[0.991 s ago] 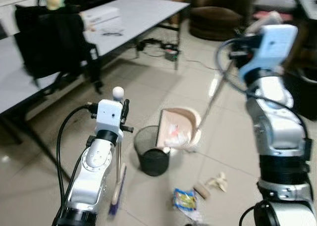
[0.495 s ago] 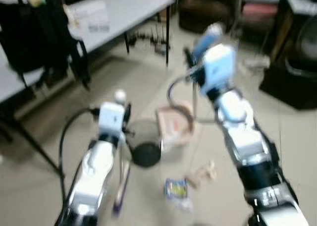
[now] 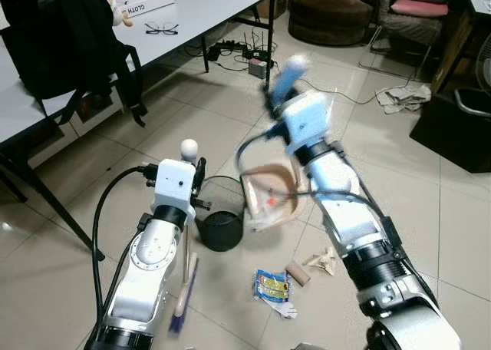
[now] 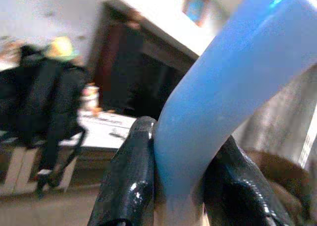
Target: Sweep floor
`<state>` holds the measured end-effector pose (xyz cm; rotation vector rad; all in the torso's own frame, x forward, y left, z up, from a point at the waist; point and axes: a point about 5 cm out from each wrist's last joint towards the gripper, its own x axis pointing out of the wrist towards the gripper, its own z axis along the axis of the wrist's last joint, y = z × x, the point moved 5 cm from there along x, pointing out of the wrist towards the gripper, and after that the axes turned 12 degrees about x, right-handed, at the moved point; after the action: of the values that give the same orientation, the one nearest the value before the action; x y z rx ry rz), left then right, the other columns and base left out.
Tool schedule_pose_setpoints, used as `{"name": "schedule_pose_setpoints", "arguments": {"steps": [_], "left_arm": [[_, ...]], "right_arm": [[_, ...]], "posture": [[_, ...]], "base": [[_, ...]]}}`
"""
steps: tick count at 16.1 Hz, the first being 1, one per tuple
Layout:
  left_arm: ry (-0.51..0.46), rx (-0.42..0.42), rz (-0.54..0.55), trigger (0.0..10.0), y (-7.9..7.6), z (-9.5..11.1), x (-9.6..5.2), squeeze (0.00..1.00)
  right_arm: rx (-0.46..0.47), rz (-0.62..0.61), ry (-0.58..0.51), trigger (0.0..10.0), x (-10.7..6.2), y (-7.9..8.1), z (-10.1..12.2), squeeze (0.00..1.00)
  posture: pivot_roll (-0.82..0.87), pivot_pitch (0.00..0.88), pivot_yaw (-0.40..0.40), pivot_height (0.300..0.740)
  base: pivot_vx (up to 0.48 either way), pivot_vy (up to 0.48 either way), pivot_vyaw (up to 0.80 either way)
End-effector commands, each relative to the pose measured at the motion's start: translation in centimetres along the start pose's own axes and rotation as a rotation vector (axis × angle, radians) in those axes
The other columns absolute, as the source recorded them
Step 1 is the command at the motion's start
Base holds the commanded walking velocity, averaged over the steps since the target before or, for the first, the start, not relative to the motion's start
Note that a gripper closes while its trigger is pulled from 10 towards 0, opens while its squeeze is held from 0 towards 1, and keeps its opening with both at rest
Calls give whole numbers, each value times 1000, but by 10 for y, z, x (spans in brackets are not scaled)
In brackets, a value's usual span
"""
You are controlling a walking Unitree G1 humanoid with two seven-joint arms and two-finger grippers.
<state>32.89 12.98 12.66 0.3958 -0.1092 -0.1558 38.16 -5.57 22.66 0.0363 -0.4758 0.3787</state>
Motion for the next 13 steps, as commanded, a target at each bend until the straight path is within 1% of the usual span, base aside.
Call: {"name": "schedule_pose_setpoints", "arguments": {"steps": [1,3,4,5,6,7,8,9,10,11,12,13], "left_arm": [[-24,19,21,10000,8,7,-2,0],[-20,19,17,10000,8,6,-4,0],[-21,17,10,10000,7,6,-4,0],[-22,17,7,10000,7,6,-4,0],[-24,14,4,10000,6,7,-4,0],[-25,12,1,10000,5,7,-4,0],[-26,10,-2,10000,4,8,-4,0],[-27,8,-7,10000,3,8,-4,0],[-28,5,-12,10000,2,8,-4,0],[-30,2,-17,10000,1,8,-4,0],[-26,-6,-26,10000,0,7,-5,0],[-22,-18,-32,10000,0,7,-5,0]], "right_arm": [[88,-106,-49,10000,4,-19,10,0],[104,-160,-56,10000,-1,-34,9,0],[115,-208,-58,10000,-6,-48,9,0],[120,-227,-60,10000,-9,-53,9,0],[133,-272,-66,10000,-15,-67,10,0],[147,-305,-73,10000,-20,-78,11,0],[156,-333,-84,10000,-25,-87,15,0],[170,-363,-108,10000,-30,-98,24,0],[178,-376,-129,10000,-32,-104,31,0],[178,-379,-145,10000,-33,-107,37,0],[189,-381,-182,10000,-34,-110,52,0],[193,-380,-192,10000,-34,-110,56,0]], "posture": [[-67,0,16,740],[-72,0,22,740],[-76,0,27,740],[-78,0,28,740],[-79,0,30,740],[-79,0,30,740],[-86,0,36,740],[-89,0,38,740],[-92,0,41,740],[-94,0,42,740],[-96,0,43,740],[-97,0,43,740]], "base": [[0,0,0],[0,0,0],[0,0,0],[0,0,0],[0,0,0],[0,0,0],[0,0,0],[0,0,0],[0,0,0],[0,0,0],[0,0,0],[0,0,0]]}}
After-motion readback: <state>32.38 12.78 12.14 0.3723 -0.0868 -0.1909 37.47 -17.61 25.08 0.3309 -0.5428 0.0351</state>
